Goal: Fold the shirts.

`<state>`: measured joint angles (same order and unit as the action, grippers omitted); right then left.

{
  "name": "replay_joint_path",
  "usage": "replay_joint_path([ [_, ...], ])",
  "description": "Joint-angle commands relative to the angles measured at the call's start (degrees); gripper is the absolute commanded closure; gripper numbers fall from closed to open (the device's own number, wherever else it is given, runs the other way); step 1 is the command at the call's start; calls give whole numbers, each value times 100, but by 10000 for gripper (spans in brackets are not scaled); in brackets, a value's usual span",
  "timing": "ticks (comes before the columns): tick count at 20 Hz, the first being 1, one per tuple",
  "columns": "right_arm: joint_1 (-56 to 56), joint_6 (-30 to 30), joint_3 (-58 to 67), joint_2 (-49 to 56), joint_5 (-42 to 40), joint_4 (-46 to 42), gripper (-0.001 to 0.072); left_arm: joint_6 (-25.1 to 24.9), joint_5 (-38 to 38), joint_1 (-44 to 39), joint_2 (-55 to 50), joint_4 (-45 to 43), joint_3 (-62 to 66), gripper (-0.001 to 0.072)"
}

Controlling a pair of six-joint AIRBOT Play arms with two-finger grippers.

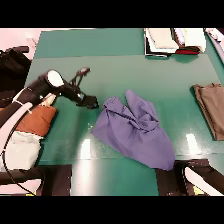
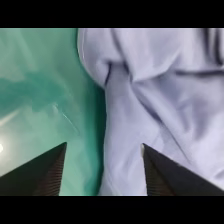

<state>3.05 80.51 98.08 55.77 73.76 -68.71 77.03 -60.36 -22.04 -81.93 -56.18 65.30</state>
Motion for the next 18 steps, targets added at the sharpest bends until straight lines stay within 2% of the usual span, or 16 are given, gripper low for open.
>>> replay_joint_path([
  [1, 0, 2, 2, 96, 142, 20, 687, -267, 348, -339, -238, 439, -483, 172],
  [4, 0, 4, 2, 92, 192, 15, 687, -308, 796, -645, -258, 444, -481, 184],
  [6, 0, 4, 2, 94, 361, 11, 687, -304, 809, -557, -238, 455, -481, 684],
  [10, 2, 4, -546, -2, 553, -37, 687, -295, 334, 396, 192, 166, -92, 685],
  [14, 0, 4, -2332, -61, 363, -33, 685, -295, 334, 1580, 1128, -236, 192, 685],
  [15, 0, 0, -2761, 81, 216, 7, 615, -295, 297, 1757, 1276, -254, 190, 685],
  [16, 0, 0, -3080, 278, 24, 31, 397, -295, 203, 1875, 1351, -278, 195, 685],
  [17, 0, 2, -3314, 562, -205, 31, 251, -297, 87, 1954, 1366, -293, 195, 685],
  [18, 0, 2, -3451, 885, -393, 52, 242, -295, 11, 1965, 1362, -339, 188, 684],
])
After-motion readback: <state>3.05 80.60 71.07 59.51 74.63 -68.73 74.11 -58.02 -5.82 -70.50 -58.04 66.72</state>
